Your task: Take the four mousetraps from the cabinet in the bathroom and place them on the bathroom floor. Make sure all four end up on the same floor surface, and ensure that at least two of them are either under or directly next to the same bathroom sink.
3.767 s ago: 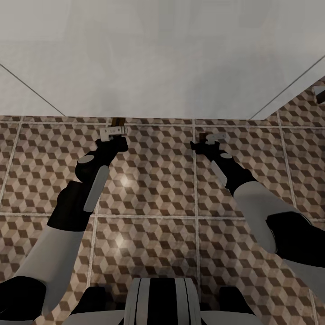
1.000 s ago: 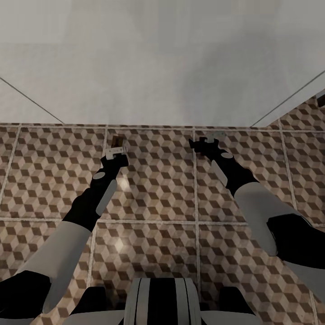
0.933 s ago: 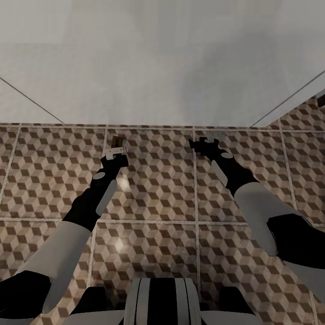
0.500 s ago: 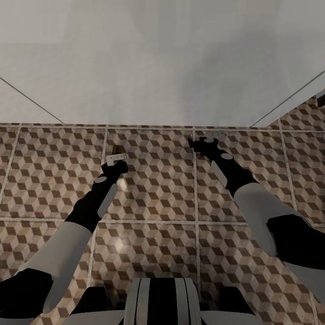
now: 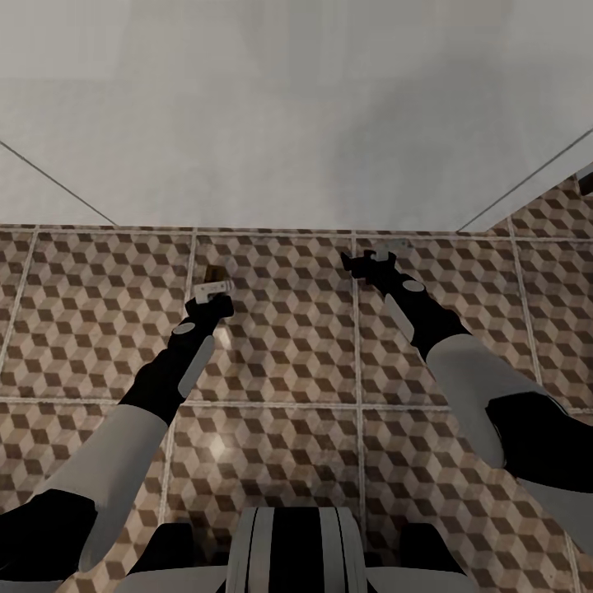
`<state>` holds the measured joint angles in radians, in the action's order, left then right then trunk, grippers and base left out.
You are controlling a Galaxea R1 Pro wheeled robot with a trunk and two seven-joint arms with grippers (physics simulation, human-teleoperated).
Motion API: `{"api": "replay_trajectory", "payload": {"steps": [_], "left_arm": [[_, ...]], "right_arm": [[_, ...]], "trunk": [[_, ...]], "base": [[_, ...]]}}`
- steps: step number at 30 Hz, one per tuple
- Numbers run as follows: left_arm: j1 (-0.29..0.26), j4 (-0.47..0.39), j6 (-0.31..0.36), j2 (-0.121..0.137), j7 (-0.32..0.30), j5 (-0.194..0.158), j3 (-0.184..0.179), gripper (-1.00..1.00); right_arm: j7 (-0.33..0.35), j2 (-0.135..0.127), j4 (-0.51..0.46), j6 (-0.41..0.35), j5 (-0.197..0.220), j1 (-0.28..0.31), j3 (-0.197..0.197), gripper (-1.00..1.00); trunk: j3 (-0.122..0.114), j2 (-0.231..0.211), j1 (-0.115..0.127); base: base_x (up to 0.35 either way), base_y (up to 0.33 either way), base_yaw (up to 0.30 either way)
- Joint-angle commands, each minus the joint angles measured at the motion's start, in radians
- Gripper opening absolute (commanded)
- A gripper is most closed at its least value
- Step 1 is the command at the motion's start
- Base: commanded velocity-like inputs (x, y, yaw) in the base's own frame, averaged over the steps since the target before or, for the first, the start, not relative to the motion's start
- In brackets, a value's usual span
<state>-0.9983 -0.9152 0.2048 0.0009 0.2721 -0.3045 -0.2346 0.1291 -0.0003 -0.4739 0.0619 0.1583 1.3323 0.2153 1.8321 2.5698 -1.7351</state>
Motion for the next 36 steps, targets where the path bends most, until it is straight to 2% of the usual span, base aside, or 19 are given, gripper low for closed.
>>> {"api": "replay_trajectory", "payload": {"steps": [1,14,36], "left_arm": [[-0.001,-0.002,0.004,0.001,0.009,-0.005,-0.003,-1.0],[0.0,-0.06,-0.025,0.001,0.009,-0.005,-0.003,-1.0],[0.0,-0.058,-0.025,0.001,0.009,0.047,-0.003,-1.0]], "right_arm": [[0.002,-0.001,0.001,0.004,0.01,0.001,0.004,1.0],[0.004,-0.001,0.003,0.004,0.01,0.001,0.004,1.0],[0.004,-0.001,0.005,0.004,0.01,-0.002,0.004,1.0]], "trunk": [[0.0,0.0,0.0],[0.0,0.0,0.0],[0.0,0.0,0.0]], "base": [[0.0,0.0,0.0],[0.0,0.0,0.0],[0.0,0.0,0.0]]}}
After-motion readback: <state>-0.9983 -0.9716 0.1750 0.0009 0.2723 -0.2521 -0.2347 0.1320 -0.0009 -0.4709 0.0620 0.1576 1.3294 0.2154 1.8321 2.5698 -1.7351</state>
